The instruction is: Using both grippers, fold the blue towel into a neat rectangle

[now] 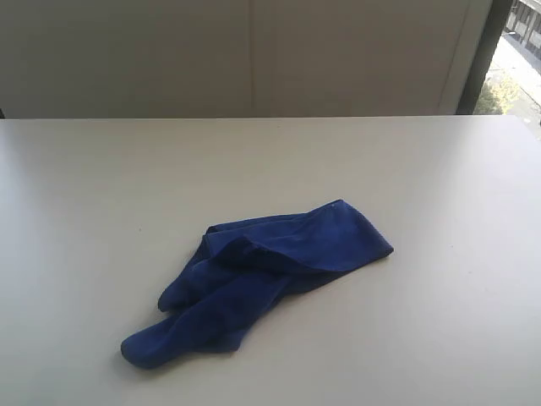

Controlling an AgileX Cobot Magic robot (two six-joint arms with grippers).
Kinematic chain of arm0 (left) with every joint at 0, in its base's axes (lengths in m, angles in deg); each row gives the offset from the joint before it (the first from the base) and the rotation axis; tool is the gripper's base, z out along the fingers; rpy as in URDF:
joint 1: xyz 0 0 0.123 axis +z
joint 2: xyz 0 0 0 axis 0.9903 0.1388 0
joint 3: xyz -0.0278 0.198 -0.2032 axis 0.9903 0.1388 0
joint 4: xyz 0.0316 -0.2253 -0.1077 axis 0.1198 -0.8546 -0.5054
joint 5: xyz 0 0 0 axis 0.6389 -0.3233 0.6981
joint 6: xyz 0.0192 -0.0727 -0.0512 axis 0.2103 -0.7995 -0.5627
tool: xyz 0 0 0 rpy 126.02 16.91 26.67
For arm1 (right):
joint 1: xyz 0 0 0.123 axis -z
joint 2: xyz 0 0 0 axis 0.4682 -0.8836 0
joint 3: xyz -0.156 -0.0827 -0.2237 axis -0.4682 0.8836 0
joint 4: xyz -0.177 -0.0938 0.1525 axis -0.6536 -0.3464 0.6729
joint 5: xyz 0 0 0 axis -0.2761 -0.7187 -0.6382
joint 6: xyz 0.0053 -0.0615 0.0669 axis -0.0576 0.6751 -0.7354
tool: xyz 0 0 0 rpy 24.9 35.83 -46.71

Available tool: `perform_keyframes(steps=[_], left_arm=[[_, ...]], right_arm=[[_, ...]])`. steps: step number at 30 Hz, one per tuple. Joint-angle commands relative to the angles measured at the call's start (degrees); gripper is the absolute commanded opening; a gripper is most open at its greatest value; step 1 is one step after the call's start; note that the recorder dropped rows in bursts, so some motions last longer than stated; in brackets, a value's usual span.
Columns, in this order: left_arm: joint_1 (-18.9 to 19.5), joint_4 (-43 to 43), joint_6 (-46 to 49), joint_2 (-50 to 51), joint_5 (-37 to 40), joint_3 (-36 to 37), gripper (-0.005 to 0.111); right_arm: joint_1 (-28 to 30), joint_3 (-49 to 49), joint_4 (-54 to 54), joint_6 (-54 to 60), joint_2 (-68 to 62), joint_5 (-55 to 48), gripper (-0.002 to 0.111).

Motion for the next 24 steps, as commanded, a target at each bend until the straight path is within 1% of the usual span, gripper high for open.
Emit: perform_keyframes(steps=[1,12,17,24], left_arm=[[-0.2,-0.1,0.0,-0.3,-0.1,0.1,0.000],[-0.2,-0.1,0.0,-0.3,-0.1,0.1,0.000],[-0.2,-0.1,2.4,-0.3,-0.2,0.1,0.000],[-0.2,-0.1,2.4,-0.3,-0.2,0.1,0.000]], right_arm=[[-0.2,0.2,0.0,0.5,0.4,0.6,0.000],[-0.2,0.2,0.0,0.5,0.4,0.6,0.000],[-0.2,0.2,0.0,0.5,0.4,0.6,0.000],[-0.2,0.2,0.0,0.5,0.4,0.6,0.000]])
